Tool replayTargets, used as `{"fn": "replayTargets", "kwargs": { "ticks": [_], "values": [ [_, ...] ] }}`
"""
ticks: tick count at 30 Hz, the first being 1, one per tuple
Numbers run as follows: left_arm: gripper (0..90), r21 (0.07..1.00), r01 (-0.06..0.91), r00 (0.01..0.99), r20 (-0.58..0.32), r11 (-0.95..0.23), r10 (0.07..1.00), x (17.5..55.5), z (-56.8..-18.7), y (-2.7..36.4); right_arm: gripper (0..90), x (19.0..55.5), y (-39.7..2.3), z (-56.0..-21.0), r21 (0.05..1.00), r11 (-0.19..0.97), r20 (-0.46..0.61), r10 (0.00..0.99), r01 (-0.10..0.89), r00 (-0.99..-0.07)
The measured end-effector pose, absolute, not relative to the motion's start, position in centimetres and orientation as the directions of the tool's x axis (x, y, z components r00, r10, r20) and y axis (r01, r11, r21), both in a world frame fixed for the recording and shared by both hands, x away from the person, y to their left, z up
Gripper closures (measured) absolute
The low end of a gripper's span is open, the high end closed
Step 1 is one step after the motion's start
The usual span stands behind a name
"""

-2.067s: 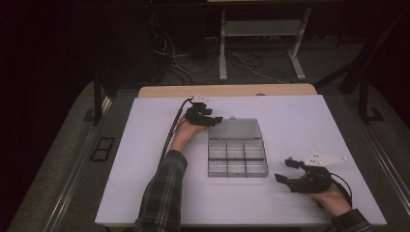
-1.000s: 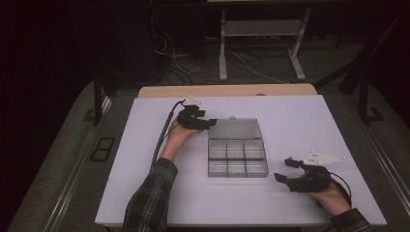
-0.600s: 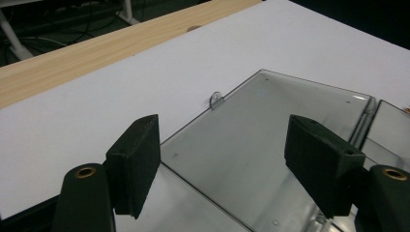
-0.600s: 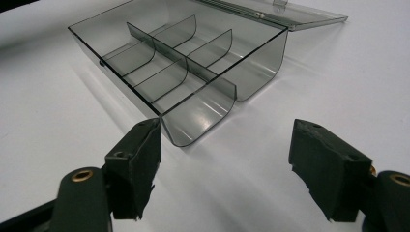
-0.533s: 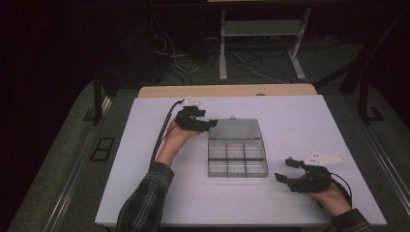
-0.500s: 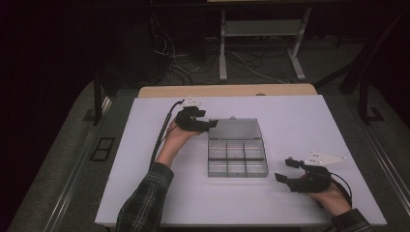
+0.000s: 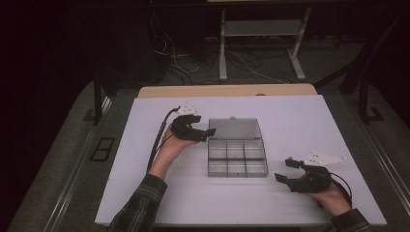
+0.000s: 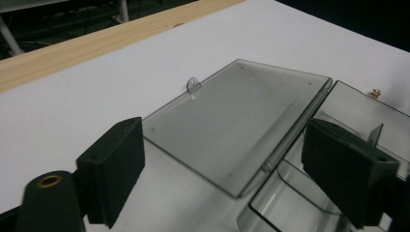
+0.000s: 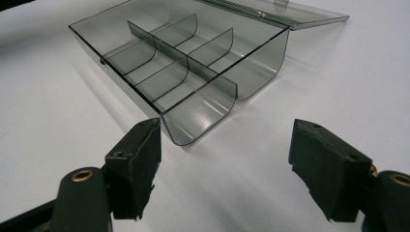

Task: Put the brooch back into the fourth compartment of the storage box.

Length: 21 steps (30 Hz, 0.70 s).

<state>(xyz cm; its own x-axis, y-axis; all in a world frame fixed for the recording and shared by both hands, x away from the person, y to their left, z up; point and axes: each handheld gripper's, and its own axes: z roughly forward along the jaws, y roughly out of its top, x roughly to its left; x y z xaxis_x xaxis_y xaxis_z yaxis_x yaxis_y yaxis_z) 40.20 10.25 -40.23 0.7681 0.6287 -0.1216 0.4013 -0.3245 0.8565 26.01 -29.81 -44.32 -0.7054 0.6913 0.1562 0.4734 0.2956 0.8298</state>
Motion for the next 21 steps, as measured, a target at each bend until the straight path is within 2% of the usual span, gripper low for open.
{"fn": "replayTargets", "kwargs": {
  "ticks": [4, 9, 21],
  "values": [
    [10.6, 0.86, 0.391, 0.769, -0.11, -0.328, 0.63, 38.8, -40.5, 10.7, 27.0, 26.0, -29.8, -44.3, 0.831, 0.297, 0.152, 0.692, 0.47, -0.706],
    [0.4, 0.859, 0.389, 0.758, -0.092, -0.333, 0.646, 37.1, -40.6, 11.2, 27.0, 26.0, -29.8, -44.3, 0.831, 0.297, 0.153, 0.692, 0.471, -0.706],
    [0.0, 0.859, 0.392, 0.755, -0.096, -0.33, 0.649, 33.0, -41.3, 13.2, 27.0, 25.9, -29.8, -44.2, 0.832, 0.297, 0.15, 0.693, 0.469, -0.705]
  ]
}}
